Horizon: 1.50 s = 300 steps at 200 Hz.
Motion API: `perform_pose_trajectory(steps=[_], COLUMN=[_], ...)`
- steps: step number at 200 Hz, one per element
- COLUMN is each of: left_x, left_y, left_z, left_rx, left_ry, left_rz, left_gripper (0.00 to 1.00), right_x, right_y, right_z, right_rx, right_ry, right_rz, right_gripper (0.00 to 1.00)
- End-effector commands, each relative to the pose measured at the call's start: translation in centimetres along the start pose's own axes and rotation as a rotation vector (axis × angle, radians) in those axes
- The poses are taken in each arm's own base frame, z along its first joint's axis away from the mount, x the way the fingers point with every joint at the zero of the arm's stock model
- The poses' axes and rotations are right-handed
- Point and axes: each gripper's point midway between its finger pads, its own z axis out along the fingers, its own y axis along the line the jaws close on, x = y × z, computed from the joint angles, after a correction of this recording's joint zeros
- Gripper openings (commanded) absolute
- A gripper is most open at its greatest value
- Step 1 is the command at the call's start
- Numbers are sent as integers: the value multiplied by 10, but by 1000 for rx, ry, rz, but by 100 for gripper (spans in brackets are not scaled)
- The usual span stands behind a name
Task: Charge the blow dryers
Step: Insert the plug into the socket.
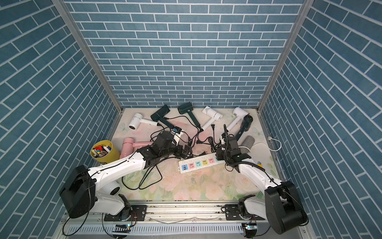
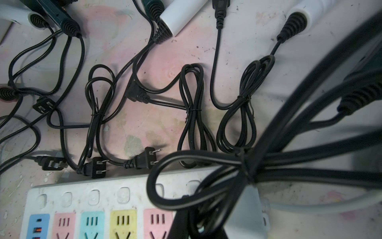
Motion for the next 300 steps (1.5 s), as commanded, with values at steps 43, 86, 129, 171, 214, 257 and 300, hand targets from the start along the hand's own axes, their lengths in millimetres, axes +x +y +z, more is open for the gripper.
perform_pose_trajectory(steps=[43, 86, 129, 171, 214, 257, 300], left_x=[6, 6, 7, 7, 7, 6, 7], left_y=[-1, -2, -3, -3, -3, -3, -3], left_z=[5, 6, 7, 6, 6, 5, 6], left_rx=[18, 21, 29, 29, 32, 32, 30], left_ry=[10, 11, 13, 11, 9, 8, 10], left_rz=[4, 5, 5, 6, 8, 8, 9], left_gripper=[100, 99, 99, 99, 99, 99, 99], right_x=[4, 10, 21, 25, 26, 36, 43], right_y=[-3, -3, -3, 1, 2, -2, -1], right_z=[-3, -11, -7, -3, -6, -7, -13], right_rx=[51, 61, 60, 53, 62, 94, 142], right_ry=[-27, -27, -11, -6, -10, 4, 36], right_rz=[-71, -74, -69, -63, -42, -36, -41], right_gripper=[0, 0, 0, 0, 0, 0, 0])
